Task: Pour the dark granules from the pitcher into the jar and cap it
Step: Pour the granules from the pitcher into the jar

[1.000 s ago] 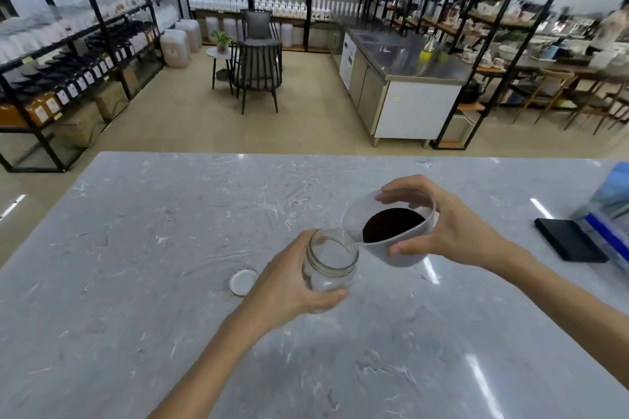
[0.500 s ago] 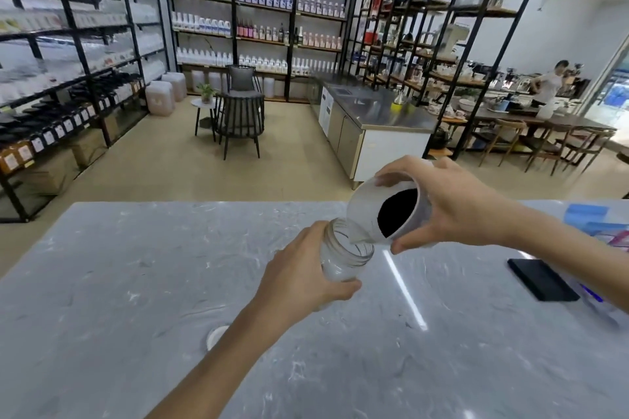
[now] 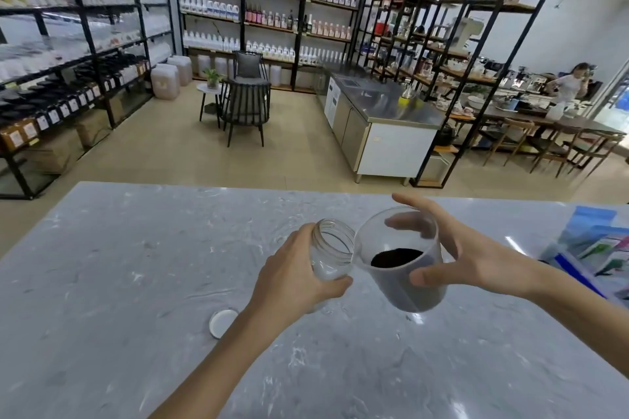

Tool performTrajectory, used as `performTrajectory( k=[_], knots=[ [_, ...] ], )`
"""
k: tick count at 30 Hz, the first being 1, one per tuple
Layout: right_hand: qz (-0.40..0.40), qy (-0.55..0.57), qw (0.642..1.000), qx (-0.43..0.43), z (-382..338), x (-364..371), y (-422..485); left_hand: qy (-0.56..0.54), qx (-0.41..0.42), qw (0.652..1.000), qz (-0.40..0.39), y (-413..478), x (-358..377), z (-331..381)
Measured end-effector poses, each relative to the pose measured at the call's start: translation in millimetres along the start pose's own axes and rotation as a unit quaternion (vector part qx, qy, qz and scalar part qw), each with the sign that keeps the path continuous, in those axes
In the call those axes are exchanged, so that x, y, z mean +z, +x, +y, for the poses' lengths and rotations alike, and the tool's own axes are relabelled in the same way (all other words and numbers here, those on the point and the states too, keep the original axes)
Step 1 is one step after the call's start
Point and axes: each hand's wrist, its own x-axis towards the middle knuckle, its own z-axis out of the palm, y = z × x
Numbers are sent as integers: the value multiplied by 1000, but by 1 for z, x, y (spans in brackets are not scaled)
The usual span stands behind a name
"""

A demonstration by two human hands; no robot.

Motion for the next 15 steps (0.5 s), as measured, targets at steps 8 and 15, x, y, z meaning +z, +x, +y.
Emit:
performTrajectory(
  k=[8,15],
  knots=[
    [195,-9,980,-27,15,24,14,34,8,999,-18,-6,5,-5],
    [210,-68,975,-35,27,35,16,49,-6,998,-42,-7,16,-10]
  ],
)
